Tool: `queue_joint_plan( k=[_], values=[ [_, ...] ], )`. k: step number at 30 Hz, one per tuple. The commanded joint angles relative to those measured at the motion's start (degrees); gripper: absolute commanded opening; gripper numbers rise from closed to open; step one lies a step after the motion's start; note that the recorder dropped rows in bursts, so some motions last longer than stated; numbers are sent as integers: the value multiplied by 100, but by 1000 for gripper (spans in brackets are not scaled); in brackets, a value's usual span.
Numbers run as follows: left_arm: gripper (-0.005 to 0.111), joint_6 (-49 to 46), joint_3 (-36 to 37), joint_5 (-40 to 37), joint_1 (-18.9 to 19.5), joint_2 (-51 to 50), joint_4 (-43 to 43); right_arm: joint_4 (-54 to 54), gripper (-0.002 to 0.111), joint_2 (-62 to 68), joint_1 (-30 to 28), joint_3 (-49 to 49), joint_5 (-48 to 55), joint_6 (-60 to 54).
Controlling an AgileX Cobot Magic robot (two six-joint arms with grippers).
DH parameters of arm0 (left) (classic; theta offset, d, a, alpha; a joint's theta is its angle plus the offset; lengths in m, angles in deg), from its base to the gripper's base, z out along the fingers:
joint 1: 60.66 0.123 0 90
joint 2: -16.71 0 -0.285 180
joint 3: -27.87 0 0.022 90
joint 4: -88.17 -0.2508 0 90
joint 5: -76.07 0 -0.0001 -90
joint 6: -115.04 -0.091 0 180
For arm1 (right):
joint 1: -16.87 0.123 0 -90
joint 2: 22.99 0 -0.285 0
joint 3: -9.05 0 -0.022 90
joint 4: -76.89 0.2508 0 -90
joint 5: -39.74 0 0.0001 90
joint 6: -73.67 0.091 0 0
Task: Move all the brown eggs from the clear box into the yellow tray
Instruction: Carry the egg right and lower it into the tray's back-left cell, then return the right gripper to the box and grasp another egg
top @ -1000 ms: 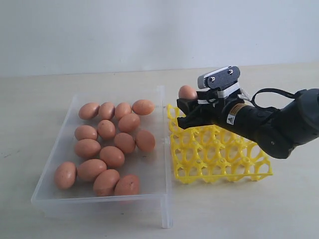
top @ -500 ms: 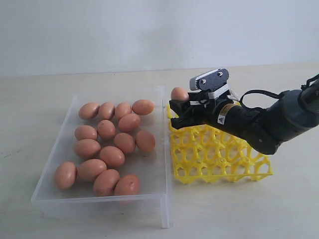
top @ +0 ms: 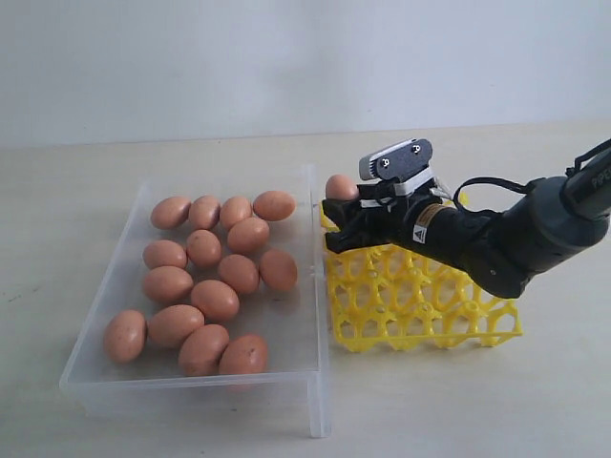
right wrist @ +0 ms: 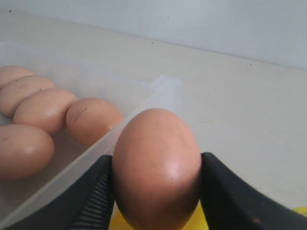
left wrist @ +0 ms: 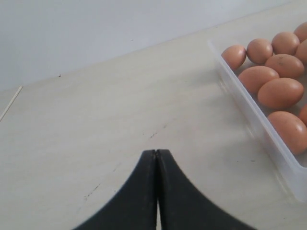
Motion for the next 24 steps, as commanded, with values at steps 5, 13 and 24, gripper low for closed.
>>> queue_joint_plan(
  k=[5,13,24],
  values=[
    [0,31,-23,45,-11,35,0,1,67,29,-33,-35,-12,-19],
    [0,31,-23,45,-11,35,0,-846,67,-2070,261,-35,3593,2085],
    [0,31,-23,45,-11,35,0,3229,52,-2360,2252,-1286,6911,-1626]
  ],
)
